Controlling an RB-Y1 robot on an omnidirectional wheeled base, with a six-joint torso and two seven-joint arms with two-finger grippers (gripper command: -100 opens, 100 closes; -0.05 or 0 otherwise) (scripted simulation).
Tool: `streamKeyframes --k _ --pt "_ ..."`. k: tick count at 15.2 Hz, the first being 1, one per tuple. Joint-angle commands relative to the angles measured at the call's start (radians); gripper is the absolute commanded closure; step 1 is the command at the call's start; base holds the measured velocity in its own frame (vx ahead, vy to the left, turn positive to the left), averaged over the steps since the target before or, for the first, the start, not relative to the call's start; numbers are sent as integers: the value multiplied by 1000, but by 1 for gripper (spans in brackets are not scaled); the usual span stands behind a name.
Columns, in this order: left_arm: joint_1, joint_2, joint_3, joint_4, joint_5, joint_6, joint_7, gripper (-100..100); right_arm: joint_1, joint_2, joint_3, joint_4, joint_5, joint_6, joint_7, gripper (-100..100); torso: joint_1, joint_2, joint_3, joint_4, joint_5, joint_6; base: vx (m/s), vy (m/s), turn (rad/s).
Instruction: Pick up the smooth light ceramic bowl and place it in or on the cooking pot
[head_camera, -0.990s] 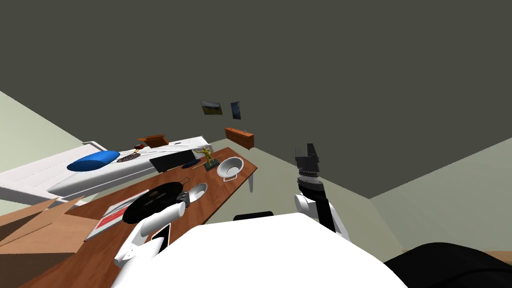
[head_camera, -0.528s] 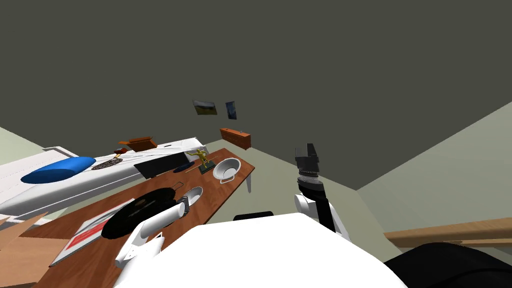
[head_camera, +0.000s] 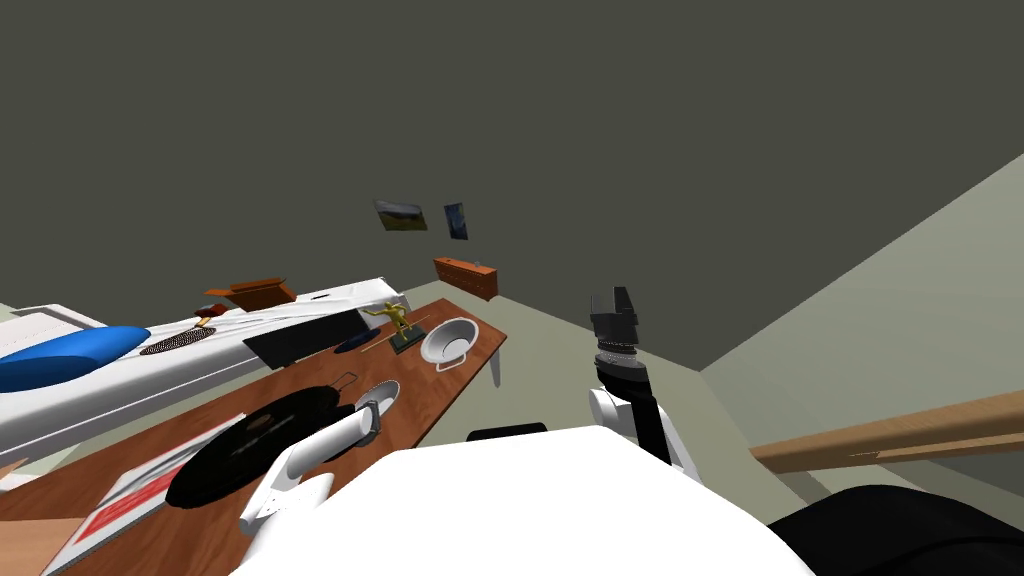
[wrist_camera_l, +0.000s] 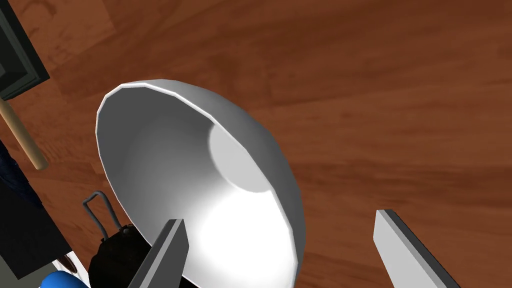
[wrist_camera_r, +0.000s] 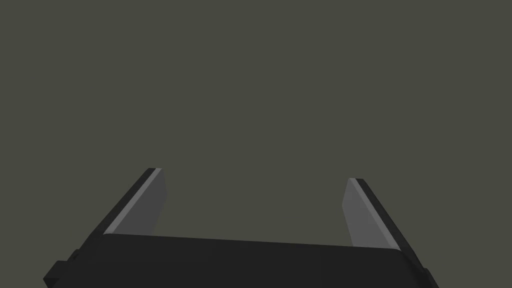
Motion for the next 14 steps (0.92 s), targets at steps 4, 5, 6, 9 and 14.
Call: streamKeyframes --k 4,5,6,9,14 --pt "-7 0 -6 32 -4 -31 1 100 0 0 0 0 0 0 0 0 0 0 0 0 0 0 29 25 9" --pt "-7 0 -6 32 -4 -31 1 100 0 0 0 0 0 0 0 0 -1 1 0 0 0 0 0 0 0" --pt "-6 -1 -6 32 -4 -31 1 100 0 0 0 0 0 0 0 0 -2 1 1 1 -1 0 0 0 0" --pt "0 1 0 4 1 -6 -1 100 0 0 0 0 0 0 0 0 -2 2 1 1 -1 0 -6 -5 -10" --pt "5 9 21 -40 2 44 1 100 0 0 0 0 0 0 0 0 -6 6 3 2 -2 1 -40 -51 -43"
